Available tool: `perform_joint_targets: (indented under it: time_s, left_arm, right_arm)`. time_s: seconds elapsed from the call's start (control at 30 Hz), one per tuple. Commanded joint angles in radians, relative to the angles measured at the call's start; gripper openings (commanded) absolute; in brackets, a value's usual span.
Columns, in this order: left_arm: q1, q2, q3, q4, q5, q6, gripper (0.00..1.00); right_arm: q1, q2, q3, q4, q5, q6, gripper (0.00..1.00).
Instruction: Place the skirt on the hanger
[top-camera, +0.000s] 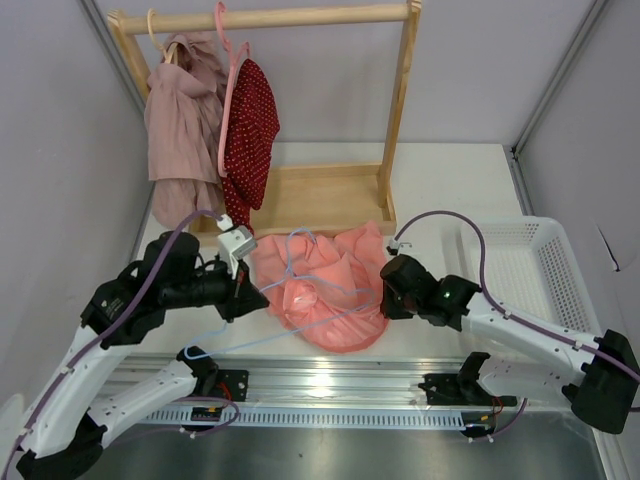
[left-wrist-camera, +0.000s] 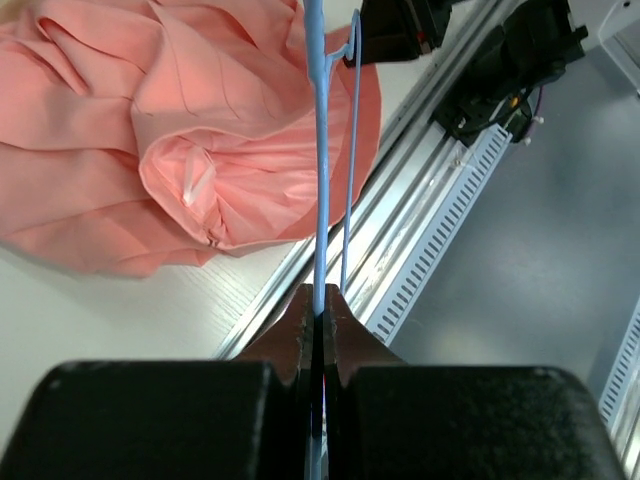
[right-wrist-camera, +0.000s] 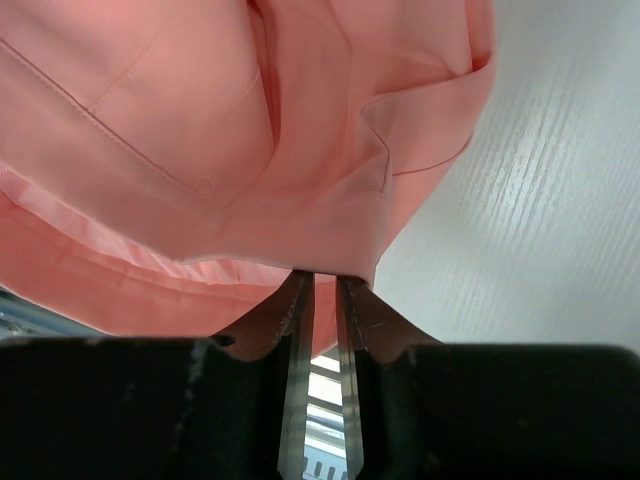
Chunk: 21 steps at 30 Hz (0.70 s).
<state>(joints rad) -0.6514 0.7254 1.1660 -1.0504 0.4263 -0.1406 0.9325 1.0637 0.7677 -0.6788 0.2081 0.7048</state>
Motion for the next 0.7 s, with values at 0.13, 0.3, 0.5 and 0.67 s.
perform_joint_targets:
  time_s: [0.13,0.3,0.5,0.67]
  left_arm:
    - [-0.071,0.038,-0.069,0.059,-0.003,-0.031,0.0]
    - [-0.096,0.071,-0.092,0.082,-0.058,-0.036,0.0]
    - [-0.111,0.112,-0.114,0.113,-0.155,-0.063,0.0]
    - [-0.123,0.118,-0.14,0.153,-0.205,-0.089,0.0]
  right_arm:
    - [-0.024,0.007,0.007,0.041,-0.001,-0.007,0.2]
    - [-0.024,-0.013,-0.01,0.036,0.002,0.005,0.2]
    - [-0.012,-0.044,-0.045,0.033,-0.003,0.035,0.22]
    - [0.008,-0.056,-0.068,0.042,-0.001,0.064,0.25]
